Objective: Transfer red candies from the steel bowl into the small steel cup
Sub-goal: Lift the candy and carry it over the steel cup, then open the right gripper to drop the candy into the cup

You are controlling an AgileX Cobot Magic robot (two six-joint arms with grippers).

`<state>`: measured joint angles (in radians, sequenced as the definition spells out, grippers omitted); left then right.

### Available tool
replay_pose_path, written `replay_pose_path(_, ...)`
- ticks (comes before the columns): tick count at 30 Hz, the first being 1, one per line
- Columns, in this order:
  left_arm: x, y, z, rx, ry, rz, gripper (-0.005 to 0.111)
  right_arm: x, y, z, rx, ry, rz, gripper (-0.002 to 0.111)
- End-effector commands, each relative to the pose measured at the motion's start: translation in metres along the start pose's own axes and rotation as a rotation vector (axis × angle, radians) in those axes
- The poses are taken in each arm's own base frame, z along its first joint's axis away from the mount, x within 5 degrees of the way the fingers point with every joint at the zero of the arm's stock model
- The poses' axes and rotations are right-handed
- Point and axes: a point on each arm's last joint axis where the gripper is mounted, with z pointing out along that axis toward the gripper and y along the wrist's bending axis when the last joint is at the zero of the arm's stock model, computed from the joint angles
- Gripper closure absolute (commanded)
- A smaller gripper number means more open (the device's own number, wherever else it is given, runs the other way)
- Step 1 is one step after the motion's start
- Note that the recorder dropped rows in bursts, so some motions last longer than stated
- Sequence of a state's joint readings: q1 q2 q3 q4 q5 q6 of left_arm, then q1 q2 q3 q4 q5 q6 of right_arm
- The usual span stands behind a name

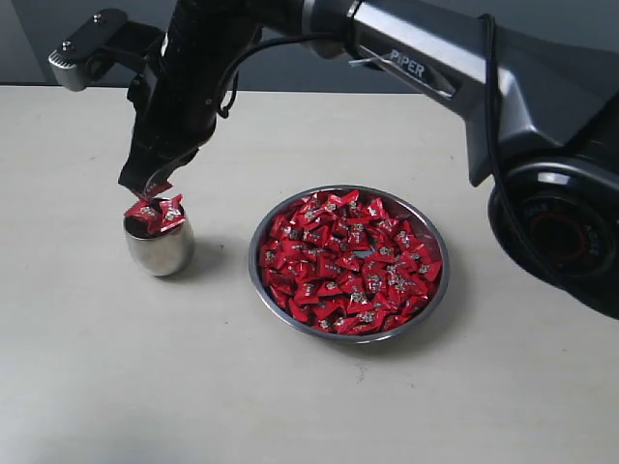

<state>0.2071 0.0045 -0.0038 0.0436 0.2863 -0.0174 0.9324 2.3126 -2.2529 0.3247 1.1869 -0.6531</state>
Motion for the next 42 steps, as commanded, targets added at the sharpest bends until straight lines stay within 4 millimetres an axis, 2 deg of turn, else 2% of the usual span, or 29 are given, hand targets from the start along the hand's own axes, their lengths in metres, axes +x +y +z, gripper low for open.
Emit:
replay_pose_path(1, 0.001, 0.000, 0.000, -0.001, -0.002, -0.002, 0.106, -0.002, 0.006, 0.012, -0.014, 0.018, -0.018, 0.109)
replay_pose_path(5, 0.001, 0.000, 0.000, -0.001, -0.002, -0.002, 0.106, -0.003, 0.011, 0.021, -0.019, 0.020, -0.027, 0.109)
replay_pose_path(13, 0.001, 0.000, 0.000, -0.001, -0.002, -0.002, 0.106, 0.000, 0.006, 0.036, 0.001, 0.034, -0.029, 0.109)
replay_pose_path(42, 0.001, 0.000, 0.000, -0.001, -0.002, -0.002, 0.106, -0.001, 0.002, 0.037, 0.039, 0.018, -0.020, 0.109)
